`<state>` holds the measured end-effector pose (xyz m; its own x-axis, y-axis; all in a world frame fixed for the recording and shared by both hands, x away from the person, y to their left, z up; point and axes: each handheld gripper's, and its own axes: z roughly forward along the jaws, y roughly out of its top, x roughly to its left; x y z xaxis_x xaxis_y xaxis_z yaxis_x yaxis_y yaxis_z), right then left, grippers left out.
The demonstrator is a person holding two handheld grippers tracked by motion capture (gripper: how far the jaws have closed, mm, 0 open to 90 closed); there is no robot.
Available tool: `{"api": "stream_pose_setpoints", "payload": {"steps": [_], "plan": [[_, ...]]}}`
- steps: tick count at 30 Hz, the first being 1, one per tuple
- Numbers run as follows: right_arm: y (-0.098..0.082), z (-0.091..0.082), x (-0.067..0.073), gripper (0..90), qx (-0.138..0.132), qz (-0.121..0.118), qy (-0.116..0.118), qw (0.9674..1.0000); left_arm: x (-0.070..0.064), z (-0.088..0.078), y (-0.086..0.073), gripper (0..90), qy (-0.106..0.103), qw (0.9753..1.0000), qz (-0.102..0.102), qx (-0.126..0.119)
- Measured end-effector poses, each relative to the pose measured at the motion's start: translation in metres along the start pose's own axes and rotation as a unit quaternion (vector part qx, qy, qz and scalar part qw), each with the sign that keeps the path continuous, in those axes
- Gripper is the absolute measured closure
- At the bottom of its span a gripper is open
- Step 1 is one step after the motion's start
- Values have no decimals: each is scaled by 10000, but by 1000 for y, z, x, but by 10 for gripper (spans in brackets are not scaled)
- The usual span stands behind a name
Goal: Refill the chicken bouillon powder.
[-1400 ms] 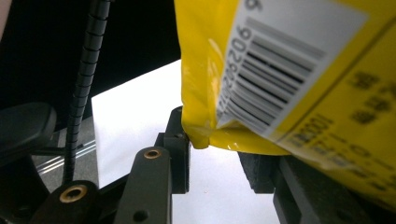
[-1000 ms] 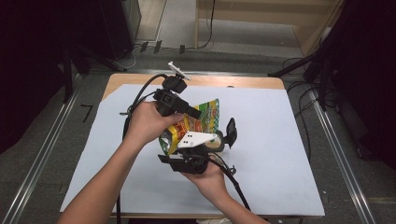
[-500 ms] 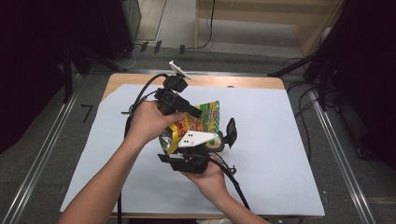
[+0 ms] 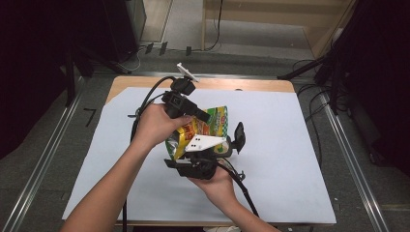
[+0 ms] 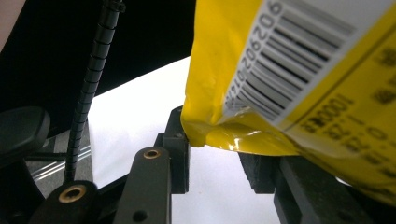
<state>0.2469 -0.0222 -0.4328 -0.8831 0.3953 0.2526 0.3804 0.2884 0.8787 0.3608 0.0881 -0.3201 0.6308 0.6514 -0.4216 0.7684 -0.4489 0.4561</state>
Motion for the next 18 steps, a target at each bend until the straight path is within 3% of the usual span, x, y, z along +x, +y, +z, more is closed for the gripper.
{"api": "stream_pose_setpoints", "payload": {"steps": [18], "plan": [[-1,0,-1,675,1,-6,-21,10000,-1,1,1,808,4,10000,23,28]]}}
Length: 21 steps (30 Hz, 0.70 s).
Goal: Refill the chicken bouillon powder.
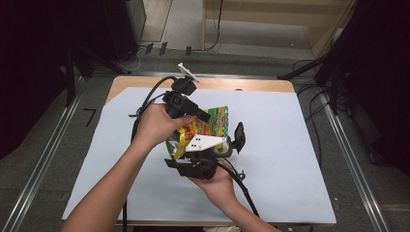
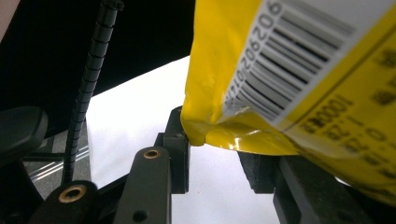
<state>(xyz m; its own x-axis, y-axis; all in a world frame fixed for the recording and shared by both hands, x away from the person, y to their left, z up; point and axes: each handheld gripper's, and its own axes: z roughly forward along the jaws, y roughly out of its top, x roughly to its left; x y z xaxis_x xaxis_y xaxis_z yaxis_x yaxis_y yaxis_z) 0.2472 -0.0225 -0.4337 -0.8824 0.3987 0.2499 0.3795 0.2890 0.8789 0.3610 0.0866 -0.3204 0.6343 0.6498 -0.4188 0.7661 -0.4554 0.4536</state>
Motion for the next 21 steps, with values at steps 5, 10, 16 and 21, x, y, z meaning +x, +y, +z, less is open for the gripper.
{"api": "stream_pose_setpoints", "payload": {"steps": [5,10,16,21], "plan": [[0,0,0,677,-4,1,-20,10000,-1,0,0,808,24,10000,20,-25],[1,-1,2,681,-35,-3,-10,10000,-3,0,-1,808,87,9999,36,-43],[2,-1,3,691,-33,-10,2,10000,-4,-1,-2,809,116,9999,71,-41],[1,0,3,640,-56,76,48,9999,-5,-4,-3,811,131,9999,75,-85]]}}
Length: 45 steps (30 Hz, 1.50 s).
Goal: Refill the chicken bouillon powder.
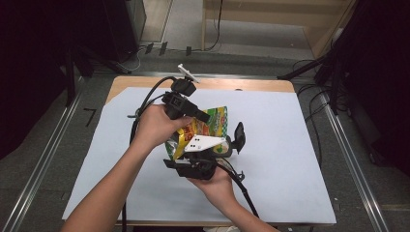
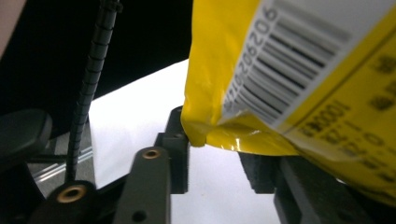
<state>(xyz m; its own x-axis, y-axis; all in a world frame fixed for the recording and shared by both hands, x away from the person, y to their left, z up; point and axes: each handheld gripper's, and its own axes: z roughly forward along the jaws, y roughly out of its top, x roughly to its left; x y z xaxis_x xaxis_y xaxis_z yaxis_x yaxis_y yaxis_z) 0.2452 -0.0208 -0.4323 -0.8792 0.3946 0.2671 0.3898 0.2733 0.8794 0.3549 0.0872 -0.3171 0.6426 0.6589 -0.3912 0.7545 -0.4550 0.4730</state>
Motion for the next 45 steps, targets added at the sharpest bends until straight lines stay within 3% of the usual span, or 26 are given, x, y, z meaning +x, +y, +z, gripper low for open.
{"api": "stream_pose_setpoints", "payload": {"steps": [2,7,25,45], "plan": [[0,0,0,603,-20,84,38,10000,0,-1,0,811,10,10000,-4,-1],[-1,0,0,620,-61,139,-6,9999,-2,-2,-2,811,43,10000,19,-12],[0,-1,-1,637,11,72,-75,9999,-6,0,-3,831,98,9999,107,30],[1,-1,-1,635,68,44,-89,9999,-4,2,-6,836,38,10000,48,73]]}}
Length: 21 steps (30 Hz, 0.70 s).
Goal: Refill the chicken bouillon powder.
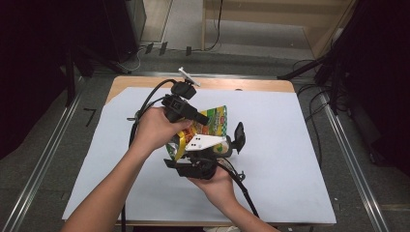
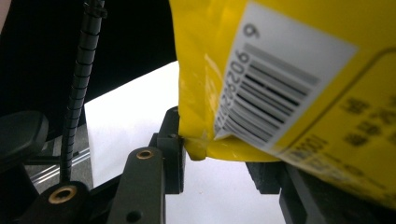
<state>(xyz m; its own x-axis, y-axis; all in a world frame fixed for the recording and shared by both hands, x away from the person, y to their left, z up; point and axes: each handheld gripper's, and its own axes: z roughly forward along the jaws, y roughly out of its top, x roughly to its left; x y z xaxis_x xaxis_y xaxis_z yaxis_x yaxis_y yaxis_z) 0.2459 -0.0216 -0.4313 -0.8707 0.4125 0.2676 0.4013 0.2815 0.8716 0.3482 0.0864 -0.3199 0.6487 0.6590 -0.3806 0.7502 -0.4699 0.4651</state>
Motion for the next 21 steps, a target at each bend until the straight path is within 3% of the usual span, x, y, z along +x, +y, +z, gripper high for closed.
{"api": "stream_pose_setpoints", "payload": {"steps": [16,21], "plan": [[-4,2,1,637,-35,-24,85,10000,1,-1,-2,835,-82,10000,-6,-29],[-4,2,1,635,-46,6,120,9999,-1,-2,-1,838,-52,10000,75,-13]]}}
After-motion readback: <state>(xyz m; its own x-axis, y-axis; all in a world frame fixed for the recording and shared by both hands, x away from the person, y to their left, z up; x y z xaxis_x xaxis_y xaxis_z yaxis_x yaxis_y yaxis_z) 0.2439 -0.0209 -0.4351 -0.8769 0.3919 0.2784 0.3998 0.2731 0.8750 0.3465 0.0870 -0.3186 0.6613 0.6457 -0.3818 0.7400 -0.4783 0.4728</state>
